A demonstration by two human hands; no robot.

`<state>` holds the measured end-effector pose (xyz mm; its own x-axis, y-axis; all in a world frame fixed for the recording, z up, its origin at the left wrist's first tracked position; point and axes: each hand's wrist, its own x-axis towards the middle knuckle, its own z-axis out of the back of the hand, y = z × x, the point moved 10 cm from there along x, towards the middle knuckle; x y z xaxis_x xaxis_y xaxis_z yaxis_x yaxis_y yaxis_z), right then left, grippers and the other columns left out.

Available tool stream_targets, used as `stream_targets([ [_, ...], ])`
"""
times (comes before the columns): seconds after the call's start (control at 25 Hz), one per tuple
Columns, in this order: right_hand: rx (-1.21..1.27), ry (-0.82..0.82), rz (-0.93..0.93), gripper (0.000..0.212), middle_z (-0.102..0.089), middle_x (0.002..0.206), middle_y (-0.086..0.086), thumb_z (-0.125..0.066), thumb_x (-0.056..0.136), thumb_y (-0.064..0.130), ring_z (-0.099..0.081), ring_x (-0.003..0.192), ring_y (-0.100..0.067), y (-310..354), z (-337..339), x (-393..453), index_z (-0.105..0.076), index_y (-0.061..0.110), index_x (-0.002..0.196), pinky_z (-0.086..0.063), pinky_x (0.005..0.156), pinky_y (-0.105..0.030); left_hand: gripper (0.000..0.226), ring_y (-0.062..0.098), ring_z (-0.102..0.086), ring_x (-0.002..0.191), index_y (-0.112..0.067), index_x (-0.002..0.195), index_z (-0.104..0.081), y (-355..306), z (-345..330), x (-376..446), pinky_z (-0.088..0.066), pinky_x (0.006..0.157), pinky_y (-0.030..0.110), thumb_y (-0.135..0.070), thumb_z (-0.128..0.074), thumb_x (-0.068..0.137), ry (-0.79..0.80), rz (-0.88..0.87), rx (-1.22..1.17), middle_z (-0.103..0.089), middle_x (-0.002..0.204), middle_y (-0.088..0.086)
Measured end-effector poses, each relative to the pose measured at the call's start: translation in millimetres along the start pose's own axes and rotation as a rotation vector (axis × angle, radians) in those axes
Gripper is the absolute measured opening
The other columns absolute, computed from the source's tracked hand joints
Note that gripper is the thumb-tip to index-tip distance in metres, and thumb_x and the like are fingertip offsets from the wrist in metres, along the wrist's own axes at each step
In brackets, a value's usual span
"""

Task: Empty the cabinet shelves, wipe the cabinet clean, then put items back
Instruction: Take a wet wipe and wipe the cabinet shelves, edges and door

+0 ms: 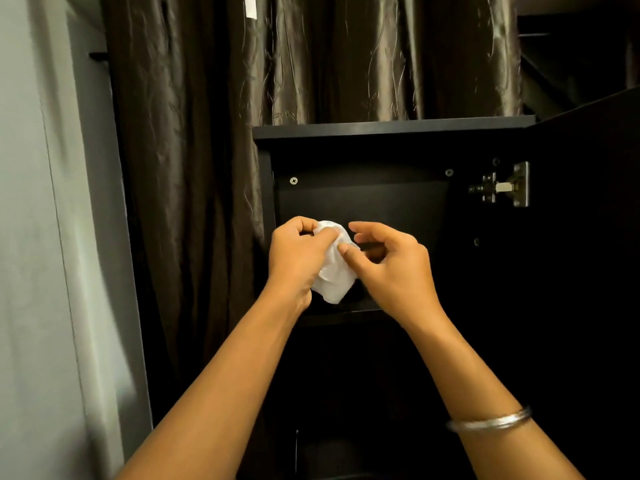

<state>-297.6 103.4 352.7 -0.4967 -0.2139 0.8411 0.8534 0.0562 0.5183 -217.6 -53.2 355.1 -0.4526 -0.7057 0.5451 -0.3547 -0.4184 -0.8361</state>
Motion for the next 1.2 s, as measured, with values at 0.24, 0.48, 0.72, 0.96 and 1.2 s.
stream_targets([
  [0.24,0.104,0.057,0.119,0.035,-0.068,0.090,0.023,-0.073,0.089,0.022,-0.064,0.084,0.012,13.5,-17.3,16.5,-0.068,0.026,0.123,-0.048,0.067,-0.004,0.012,0.017,-0.073,0.077,-0.010,0.089,-0.069,-20.6,-1.4,-0.3,-0.061,0.067,0.030,-0.020,-0.075,0.085,-0.021,-0.102,-0.060,-0.073,0.078,0.006],
  [0.48,0.309,-0.070,-0.023,0.014,-0.074,0.084,0.012,-0.072,0.088,0.015,-0.070,0.084,-0.001,6.8,-24.1,42.0,-0.078,0.026,0.093,-0.057,0.073,-0.019,0.015,0.010,-0.064,0.070,-0.015,0.082,-0.064,-67.7,50.3,5.6,-0.053,0.064,0.024,-0.026,-0.068,0.091,-0.214,-0.508,0.123,-0.067,0.074,-0.002],
  [0.72,0.953,-0.203,-0.562,0.011,-0.075,0.090,-0.010,-0.075,0.082,0.005,-0.074,0.083,-0.020,-41.7,-73.6,63.1,-0.074,0.008,0.092,-0.058,0.068,-0.028,0.035,0.003,-0.060,0.099,-0.024,0.124,-0.058,-58.7,73.0,59.6,-0.049,0.082,0.014,-0.031,-0.065,0.090,-0.186,-0.421,0.015,-0.060,0.118,-0.002],
  [0.96,0.094,-0.183,0.048,0.029,-0.069,0.116,-0.010,-0.055,0.094,0.008,-0.064,0.108,-0.021,29.2,-95.7,113.8,-0.066,0.009,0.121,-0.049,0.091,-0.027,0.036,0.006,-0.055,0.118,-0.036,0.127,-0.057,-17.5,39.9,63.3,-0.044,0.103,0.029,-0.039,-0.057,0.091,-0.018,-0.360,0.093,-0.061,0.127,-0.014],
  [1.2,-0.830,0.251,0.524,0.056,-0.016,0.164,-0.005,-0.039,0.104,0.023,-0.011,0.152,-0.021,25.1,-146.5,97.0,-0.021,0.015,0.156,0.001,0.119,-0.028,0.074,0.016,-0.057,0.124,-0.036,0.147,-0.041,-15.6,37.7,61.8,-0.050,0.104,0.040,-0.009,-0.056,0.080,-0.035,-0.387,0.206,-0.056,0.140,-0.008],
])
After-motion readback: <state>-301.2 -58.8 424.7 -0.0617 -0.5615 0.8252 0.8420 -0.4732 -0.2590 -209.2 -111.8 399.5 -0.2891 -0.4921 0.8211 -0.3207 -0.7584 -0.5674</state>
